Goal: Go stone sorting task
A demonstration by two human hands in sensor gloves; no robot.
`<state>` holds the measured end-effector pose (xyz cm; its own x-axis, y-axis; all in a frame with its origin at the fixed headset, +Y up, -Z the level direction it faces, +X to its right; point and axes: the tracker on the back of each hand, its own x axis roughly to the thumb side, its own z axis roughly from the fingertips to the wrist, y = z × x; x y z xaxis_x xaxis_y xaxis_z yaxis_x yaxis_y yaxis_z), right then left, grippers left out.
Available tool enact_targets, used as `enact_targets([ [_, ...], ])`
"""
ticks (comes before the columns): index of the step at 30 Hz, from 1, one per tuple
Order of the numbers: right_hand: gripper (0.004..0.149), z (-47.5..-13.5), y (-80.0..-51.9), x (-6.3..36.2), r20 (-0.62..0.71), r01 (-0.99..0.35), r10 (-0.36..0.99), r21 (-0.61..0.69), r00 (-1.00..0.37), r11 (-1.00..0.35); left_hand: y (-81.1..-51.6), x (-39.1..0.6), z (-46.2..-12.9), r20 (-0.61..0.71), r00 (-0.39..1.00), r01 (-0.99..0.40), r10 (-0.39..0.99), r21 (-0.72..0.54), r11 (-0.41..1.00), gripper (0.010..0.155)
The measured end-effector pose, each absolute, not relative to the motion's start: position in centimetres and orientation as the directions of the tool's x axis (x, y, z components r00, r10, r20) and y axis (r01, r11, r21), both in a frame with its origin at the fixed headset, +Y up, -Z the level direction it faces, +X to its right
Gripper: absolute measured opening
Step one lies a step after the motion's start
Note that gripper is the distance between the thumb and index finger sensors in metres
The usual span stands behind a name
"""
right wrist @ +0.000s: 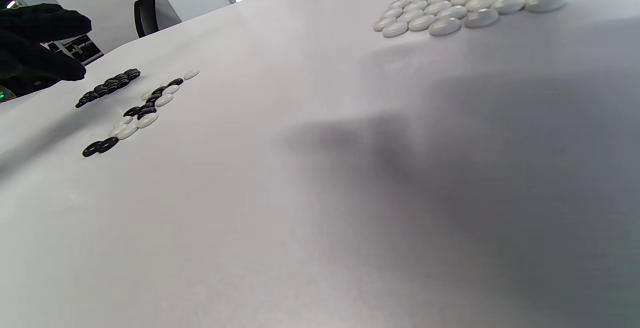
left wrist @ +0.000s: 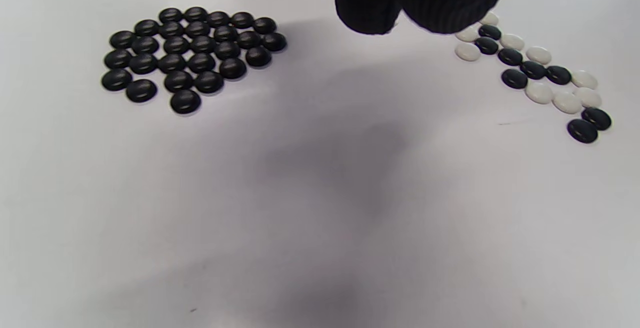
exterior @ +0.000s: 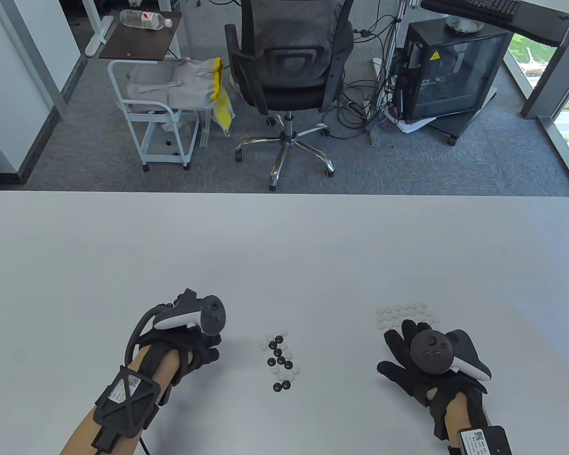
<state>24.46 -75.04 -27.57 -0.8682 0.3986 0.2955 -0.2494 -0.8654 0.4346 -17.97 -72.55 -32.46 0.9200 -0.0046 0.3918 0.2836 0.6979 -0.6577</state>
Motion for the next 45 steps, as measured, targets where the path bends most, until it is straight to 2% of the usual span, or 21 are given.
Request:
enact_targets([
  [10, 0.086, -27.3, -74.5, 23.8, 0.343, -0.225, 0.349, 0.352, -0.872, -0.909, -74.7, -11.4, -31.8, 0.537, 0.843, 0.39, 0.033, -0.651, 0.651, 0.061],
  [15, 0.086, -27.3, -74.6, 23.9, 0.34, -0.232, 0.36, 0.365, -0.869, -0.902, -75.6, -9.8, -31.3, 0.565, 0.823, 0.401, 0.057, -0.65, 0.646, 0.063],
  [20, 0.085, -27.3, -74.7, 23.8, 0.334, -0.23, 0.365, 0.381, -0.869, -0.895, -76.8, -9.5, -31.0, 0.576, 0.817, 0.463, -0.024, -0.63, 0.623, 0.065],
  [24, 0.085, -27.0, -74.3, 23.6, 0.344, -0.219, 0.353, 0.371, -0.87, -0.902, -76.7, -11.4, -30.6, 0.56, 0.827, 0.455, -0.037, -0.631, 0.628, 0.065],
  [29, 0.084, -27.1, -74.3, 23.7, 0.339, -0.222, 0.356, 0.375, -0.871, -0.9, -76.5, -16.2, -30.1, 0.468, 0.884, 0.37, -0.016, -0.676, 0.638, 0.061],
  [39, 0.084, -27.1, -74.1, 24.0, 0.33, -0.228, 0.356, 0.368, -0.874, -0.901, -76.4, -27.7, -30.3, 0.172, 0.979, 0.199, -0.105, -0.736, 0.647, 0.06],
  [42, 0.084, -27.2, -74.2, 24.1, 0.322, -0.23, 0.36, 0.377, -0.876, -0.897, -76.6, -29.6, -30.9, 0.115, 0.984, 0.177, -0.137, -0.743, 0.645, 0.061],
  [45, 0.084, -27.2, -74.2, 24.1, 0.32, -0.23, 0.361, 0.381, -0.876, -0.896, -76.9, -30.4, -31.4, 0.084, 0.991, 0.133, -0.106, -0.752, 0.646, 0.062],
])
